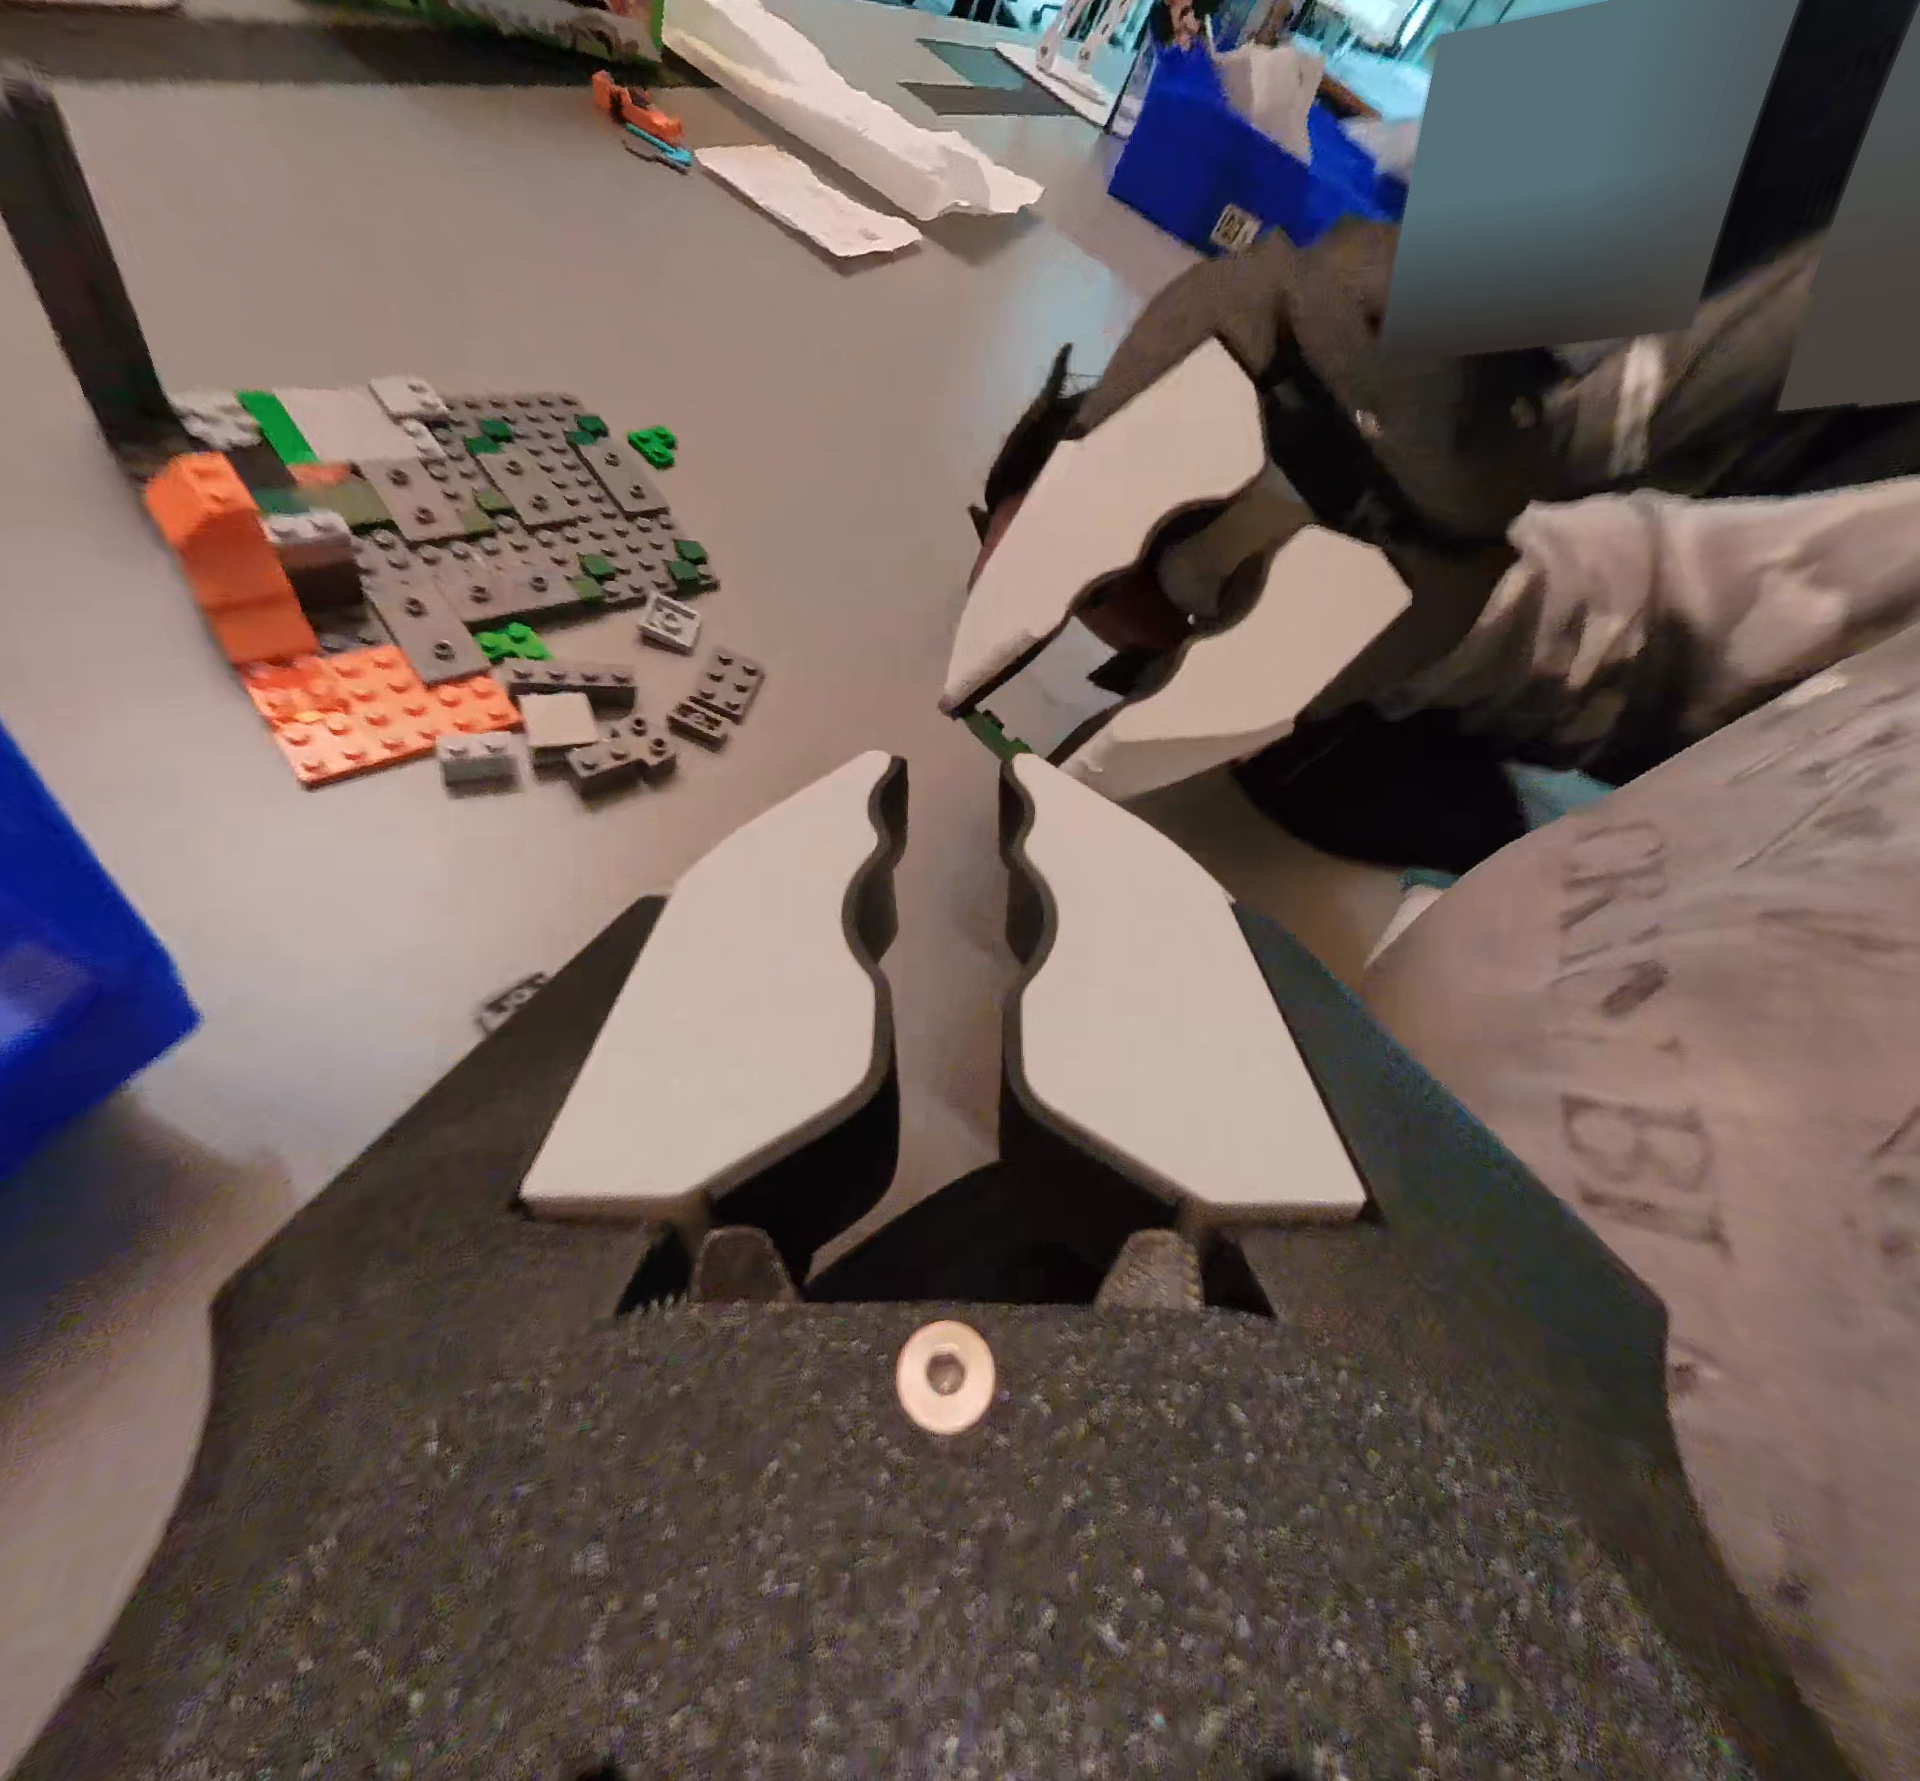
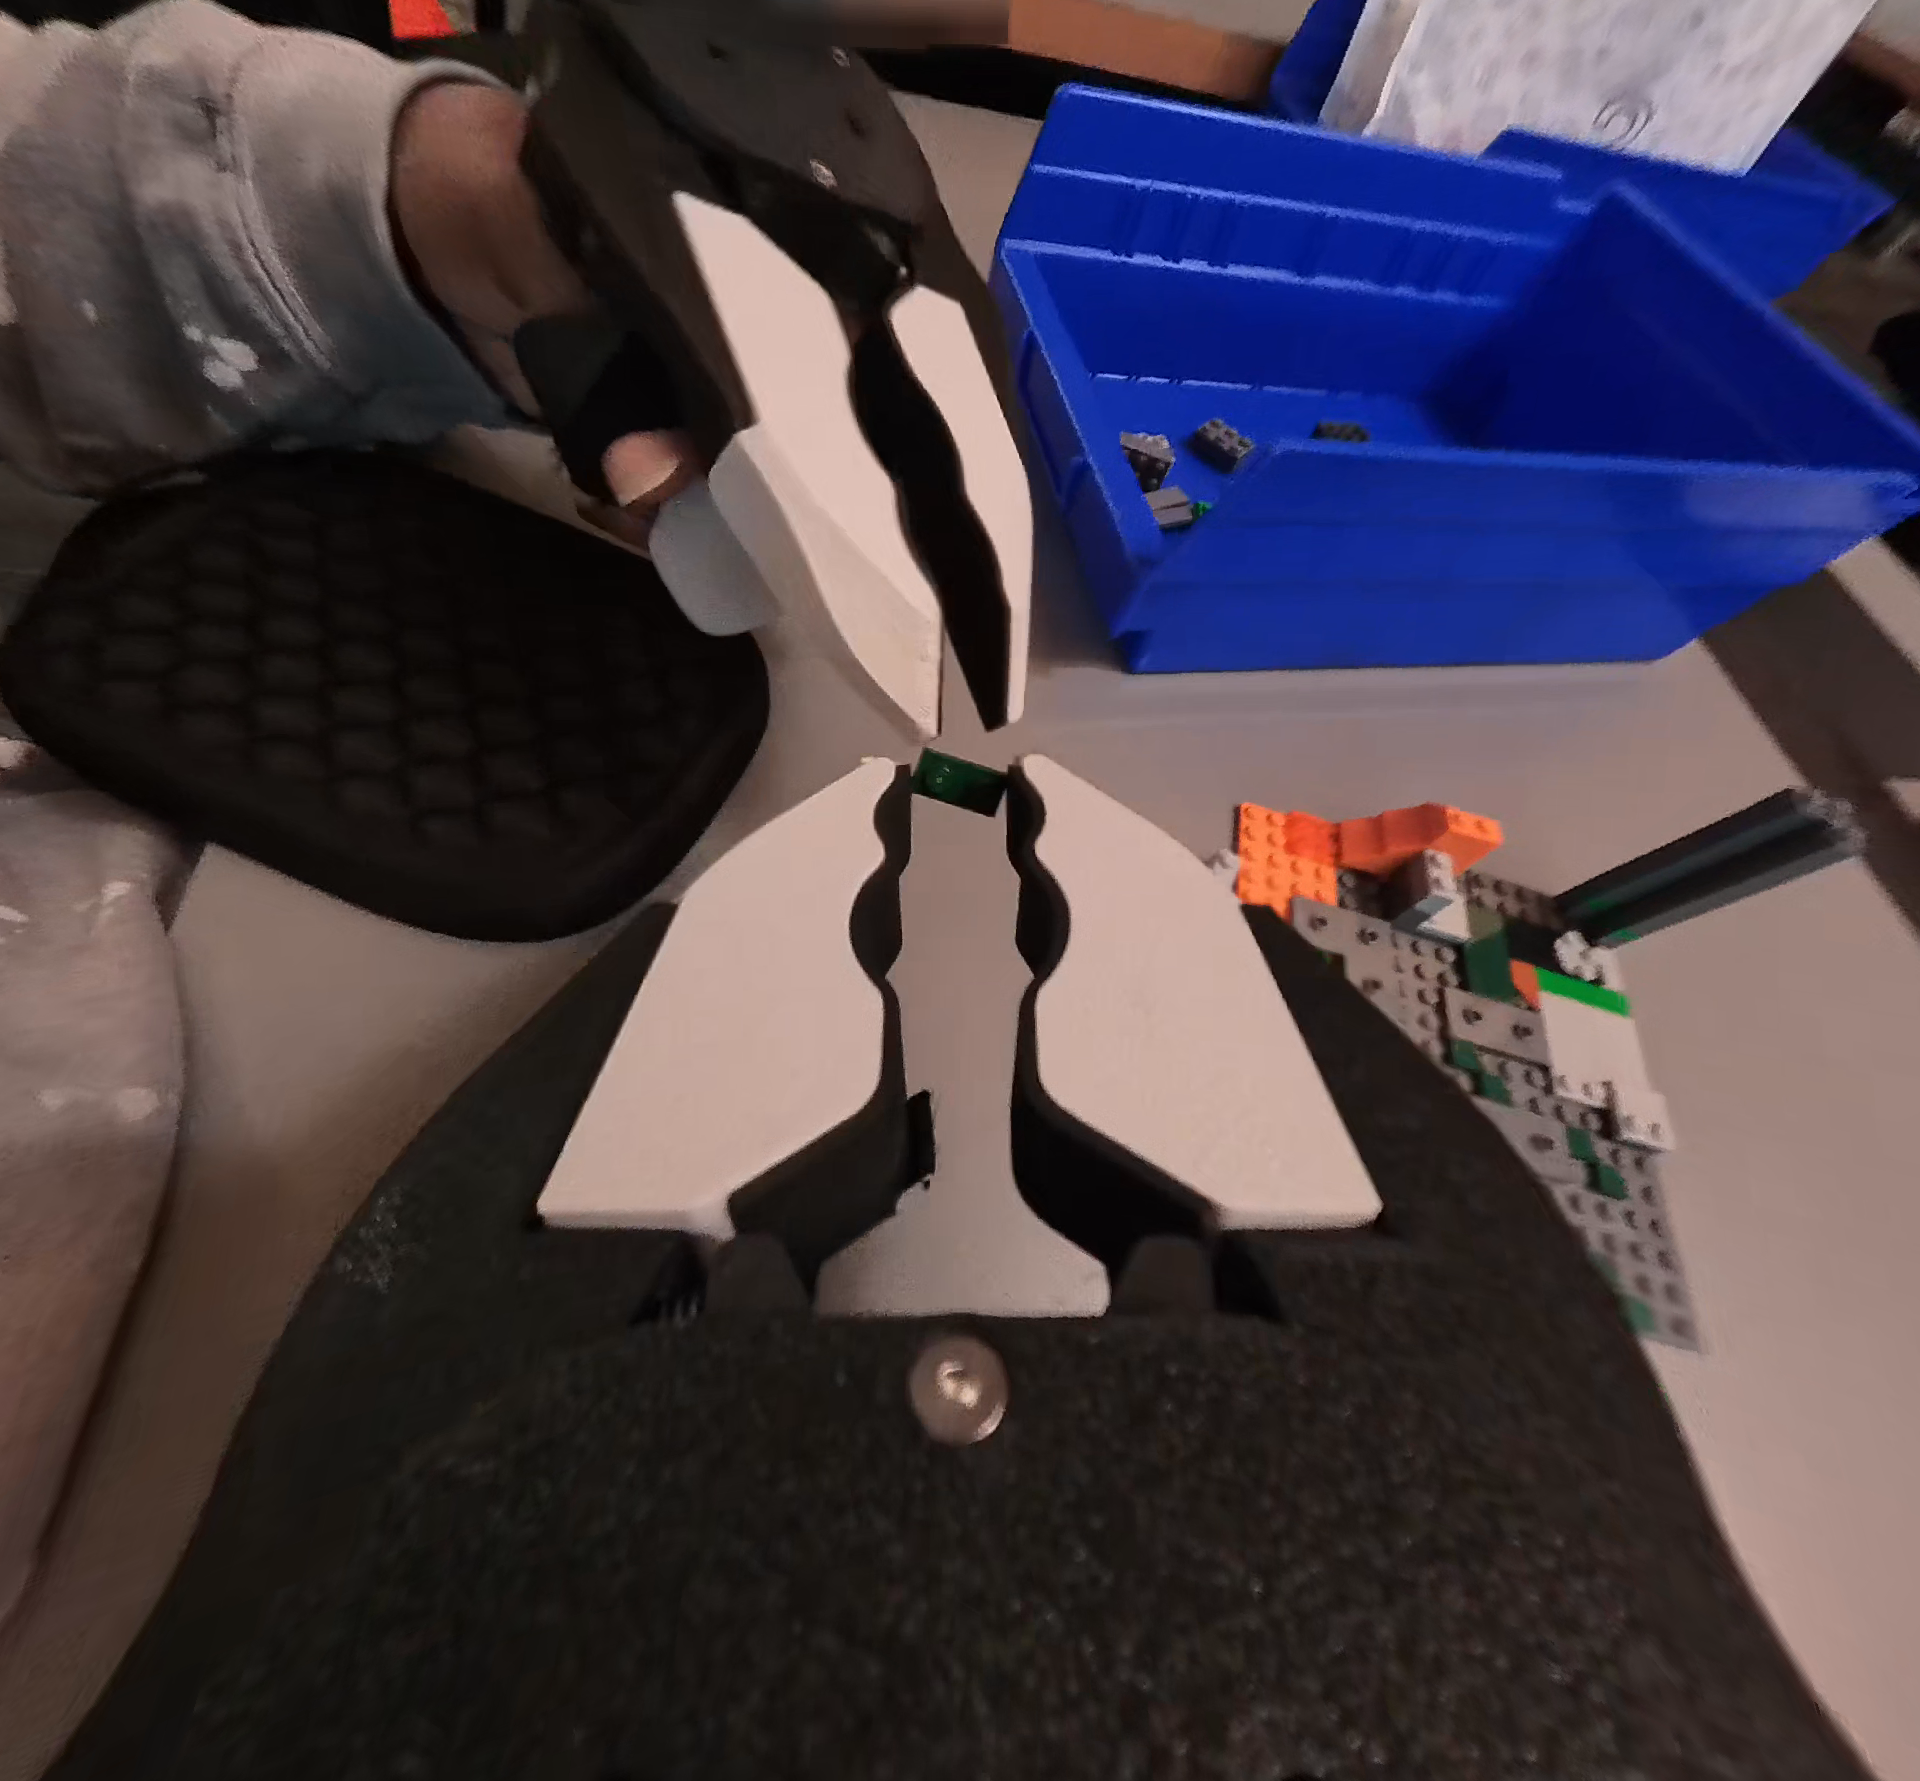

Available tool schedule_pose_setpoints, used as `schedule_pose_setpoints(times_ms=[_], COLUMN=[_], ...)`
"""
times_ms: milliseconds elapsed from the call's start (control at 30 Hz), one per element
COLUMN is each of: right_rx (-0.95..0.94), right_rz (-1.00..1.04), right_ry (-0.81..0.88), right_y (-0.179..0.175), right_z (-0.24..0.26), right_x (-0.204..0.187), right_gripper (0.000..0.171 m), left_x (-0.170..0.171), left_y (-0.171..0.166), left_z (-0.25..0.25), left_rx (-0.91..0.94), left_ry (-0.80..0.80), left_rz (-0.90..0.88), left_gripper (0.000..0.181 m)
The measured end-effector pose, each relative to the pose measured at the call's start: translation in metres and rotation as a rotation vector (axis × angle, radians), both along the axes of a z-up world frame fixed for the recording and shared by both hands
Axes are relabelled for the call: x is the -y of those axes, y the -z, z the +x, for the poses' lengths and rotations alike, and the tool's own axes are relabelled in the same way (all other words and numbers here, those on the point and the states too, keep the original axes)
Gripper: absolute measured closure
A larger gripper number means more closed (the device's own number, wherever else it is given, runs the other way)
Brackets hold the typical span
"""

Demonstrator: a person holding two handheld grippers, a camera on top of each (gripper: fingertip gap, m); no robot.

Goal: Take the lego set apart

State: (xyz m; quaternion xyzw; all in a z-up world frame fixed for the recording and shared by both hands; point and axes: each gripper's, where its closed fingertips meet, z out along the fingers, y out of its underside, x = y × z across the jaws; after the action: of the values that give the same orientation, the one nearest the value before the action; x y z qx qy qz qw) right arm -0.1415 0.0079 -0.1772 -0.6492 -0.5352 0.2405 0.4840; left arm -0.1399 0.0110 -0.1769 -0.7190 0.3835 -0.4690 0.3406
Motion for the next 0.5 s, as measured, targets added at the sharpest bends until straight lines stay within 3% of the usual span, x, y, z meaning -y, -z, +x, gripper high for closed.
schedule_pose_setpoints(times_ms=[167, 500], right_rx=[0.066, 0.144], right_rz=[0.118, 0.248], right_ry=[-0.003, 0.033], right_y=[0.002, 0.004], right_z=[-0.001, 0.0], right_x=[0.002, -0.005], right_gripper=[0.154, 0.154], left_x=[-0.002, 0.005], left_y=[-0.006, 0.003], left_z=[0.003, 0.012], left_rx=[0.135, 0.128], left_ry=[-0.003, 0.015], left_rz=[-0.233, -0.303], left_gripper=[0.167, 0.173])
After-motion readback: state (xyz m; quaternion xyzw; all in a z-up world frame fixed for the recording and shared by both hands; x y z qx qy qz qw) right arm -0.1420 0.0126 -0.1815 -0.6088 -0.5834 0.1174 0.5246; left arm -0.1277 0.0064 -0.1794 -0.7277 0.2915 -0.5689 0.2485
